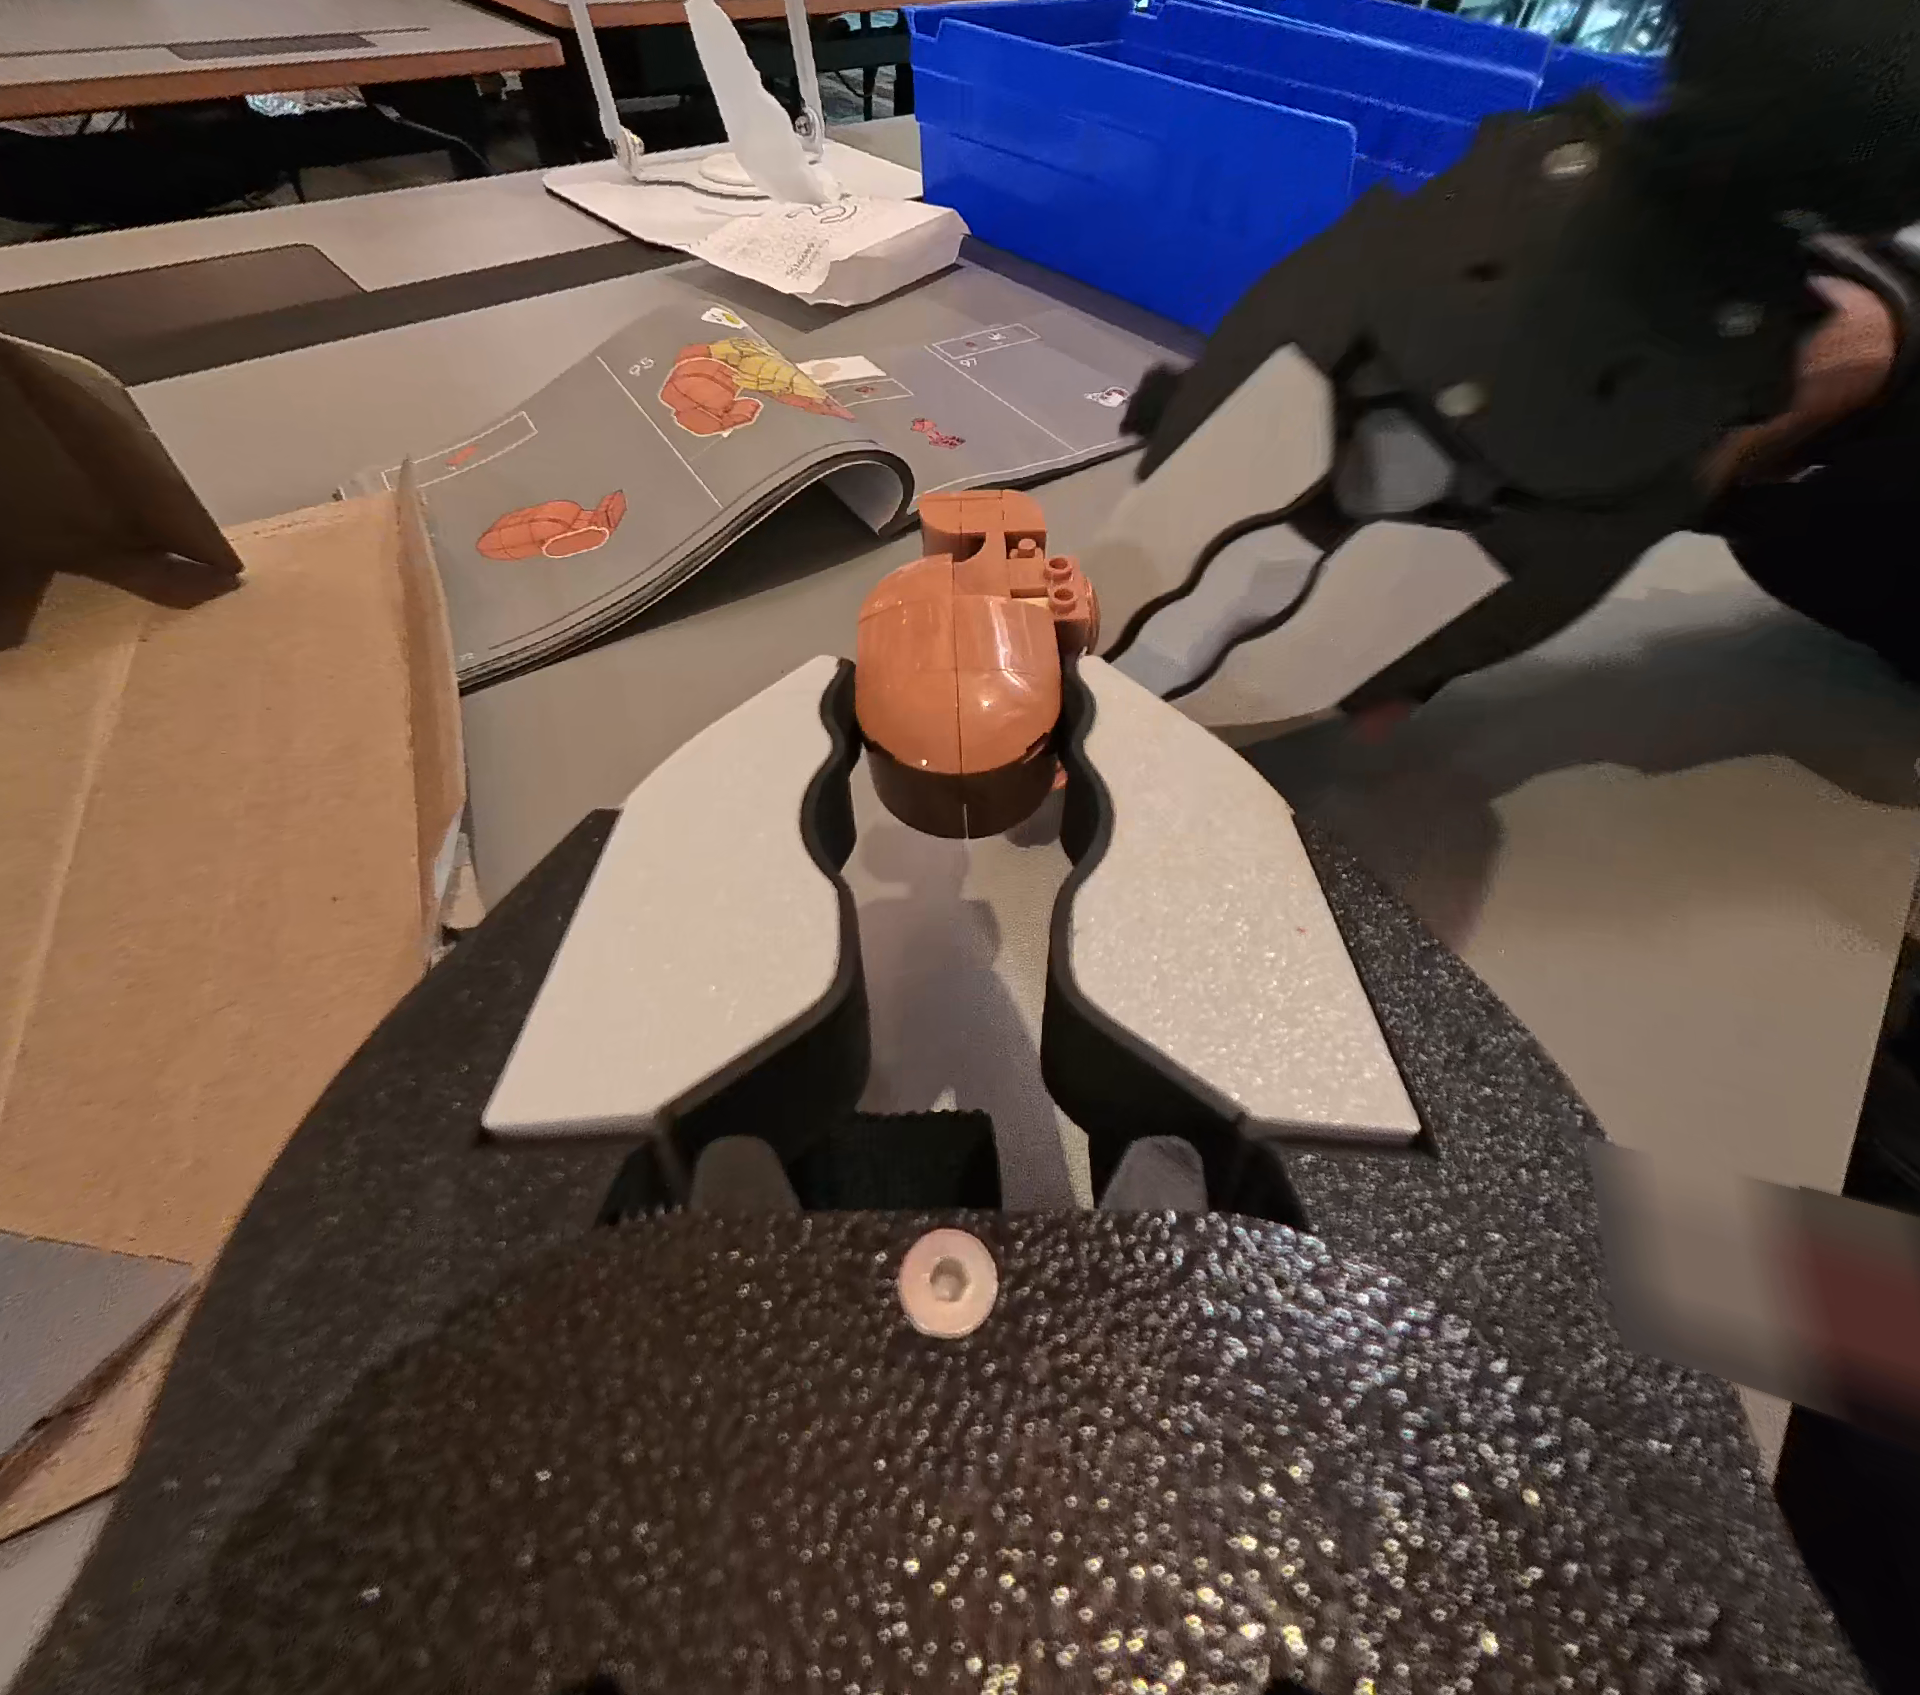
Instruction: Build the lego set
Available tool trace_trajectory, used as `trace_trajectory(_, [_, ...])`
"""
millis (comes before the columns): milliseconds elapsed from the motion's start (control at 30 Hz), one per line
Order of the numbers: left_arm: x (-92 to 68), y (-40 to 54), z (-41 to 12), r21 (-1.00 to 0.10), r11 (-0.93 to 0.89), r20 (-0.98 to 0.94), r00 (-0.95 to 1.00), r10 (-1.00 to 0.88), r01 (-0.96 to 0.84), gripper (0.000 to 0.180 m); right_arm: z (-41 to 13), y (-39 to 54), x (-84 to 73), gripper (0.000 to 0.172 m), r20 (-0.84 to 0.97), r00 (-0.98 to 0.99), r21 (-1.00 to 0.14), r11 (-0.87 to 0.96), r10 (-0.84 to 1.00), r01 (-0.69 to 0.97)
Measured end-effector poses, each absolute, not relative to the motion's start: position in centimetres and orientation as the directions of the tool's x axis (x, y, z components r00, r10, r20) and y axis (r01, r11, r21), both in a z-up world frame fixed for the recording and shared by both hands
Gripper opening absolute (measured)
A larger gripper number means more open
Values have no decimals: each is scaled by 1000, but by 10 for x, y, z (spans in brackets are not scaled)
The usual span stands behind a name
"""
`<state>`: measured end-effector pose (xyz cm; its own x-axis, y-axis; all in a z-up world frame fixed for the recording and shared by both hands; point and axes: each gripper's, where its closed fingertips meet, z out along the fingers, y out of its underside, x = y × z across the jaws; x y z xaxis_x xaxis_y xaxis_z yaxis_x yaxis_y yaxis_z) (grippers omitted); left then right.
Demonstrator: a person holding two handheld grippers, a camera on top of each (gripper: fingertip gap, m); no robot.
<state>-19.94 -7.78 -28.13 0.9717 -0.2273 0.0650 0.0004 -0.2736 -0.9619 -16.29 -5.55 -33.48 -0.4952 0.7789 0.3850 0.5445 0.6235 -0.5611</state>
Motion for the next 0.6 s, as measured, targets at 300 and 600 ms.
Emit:
trace_trajectory(300, [-189,-73,-301,-919,-370,-48,969,-243,-138,36,-337,-33,-114,27,784,-520,-175,925,338,337])
trace_trajectory(600, [-183,-73,-308,-894,-407,-80,962,-263,-186,36,-346,-15,-99,31,494,-475,-445,681,728,581])
